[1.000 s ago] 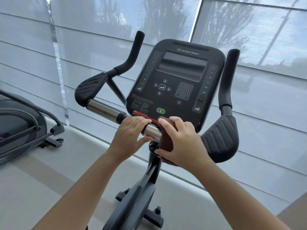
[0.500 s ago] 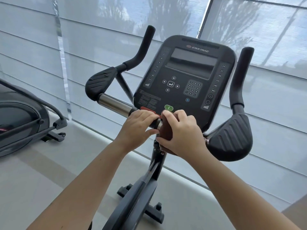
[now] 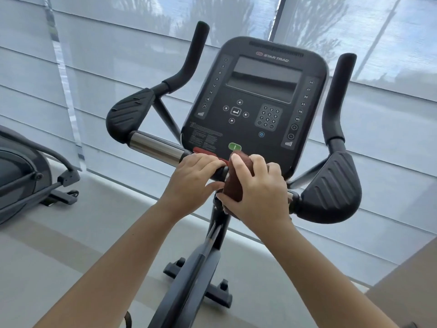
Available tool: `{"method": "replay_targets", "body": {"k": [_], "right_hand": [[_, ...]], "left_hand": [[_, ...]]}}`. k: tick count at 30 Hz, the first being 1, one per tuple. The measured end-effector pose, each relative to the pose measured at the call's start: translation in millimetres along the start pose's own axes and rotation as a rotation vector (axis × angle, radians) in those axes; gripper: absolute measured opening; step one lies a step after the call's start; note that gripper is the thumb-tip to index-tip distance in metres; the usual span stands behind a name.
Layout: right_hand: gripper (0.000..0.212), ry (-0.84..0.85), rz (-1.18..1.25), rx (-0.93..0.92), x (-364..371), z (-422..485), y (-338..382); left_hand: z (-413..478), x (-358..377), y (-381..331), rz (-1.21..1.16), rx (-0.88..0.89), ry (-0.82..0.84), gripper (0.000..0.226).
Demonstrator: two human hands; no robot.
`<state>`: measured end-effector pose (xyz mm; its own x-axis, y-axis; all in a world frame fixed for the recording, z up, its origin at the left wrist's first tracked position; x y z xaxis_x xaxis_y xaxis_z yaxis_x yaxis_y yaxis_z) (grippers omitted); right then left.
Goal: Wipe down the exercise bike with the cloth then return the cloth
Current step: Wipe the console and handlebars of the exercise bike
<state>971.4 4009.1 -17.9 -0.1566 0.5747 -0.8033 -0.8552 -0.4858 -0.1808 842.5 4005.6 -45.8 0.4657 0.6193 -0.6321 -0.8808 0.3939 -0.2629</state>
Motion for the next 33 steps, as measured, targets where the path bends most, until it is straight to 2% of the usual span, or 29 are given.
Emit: {"method": "replay_targets", "body": {"k": [3, 7, 11, 17, 21, 26, 33], "right_hand": [[0.083, 0.15, 0.073, -0.095, -8, 3, -19], [0.084, 0.304, 0.136, -0.205, -8, 19, -24], [0.079, 0.285, 0.34, -0.156, 4, 32, -9], [0.077, 0.354, 0.268, -0.115, 3, 21, -43], [0.072, 0.342, 0.314, -0.132, 11, 44, -17], [0.07, 0.354, 0.35, -0.205, 31, 82, 39], [0.067, 0.355, 0.358, -0.223, 30, 80, 36]], "left_hand": [[1, -1, 1, -0.023, 0.027, 0.006, 0.037], [0, 0, 2, -0.034, 0.036, -0.02, 0.037], [1, -1, 3, -0.042, 0.035, -0.015, 0.038], [0, -8, 9, -0.024, 0.087, 0.034, 0.035], [-6, -20, 26, 0.132, 0.156, -0.009, 0.044], [-14, -42, 65, 0.273, 0.094, -0.088, 0.049], [-36, -61, 108, 0.302, 0.006, -0.119, 0.053]]}}
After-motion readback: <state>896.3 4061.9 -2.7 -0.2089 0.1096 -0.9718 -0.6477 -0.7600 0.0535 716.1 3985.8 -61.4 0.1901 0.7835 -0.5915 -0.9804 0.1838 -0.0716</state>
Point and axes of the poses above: each hand's wrist, its own z-axis towards the middle knuckle, its own x-axis out of the palm, y = z × x, the point moved 5 cm from there along z, towards the middle knuckle, and after that the axes turned 6 degrees about -z, right-handed, at the moved point
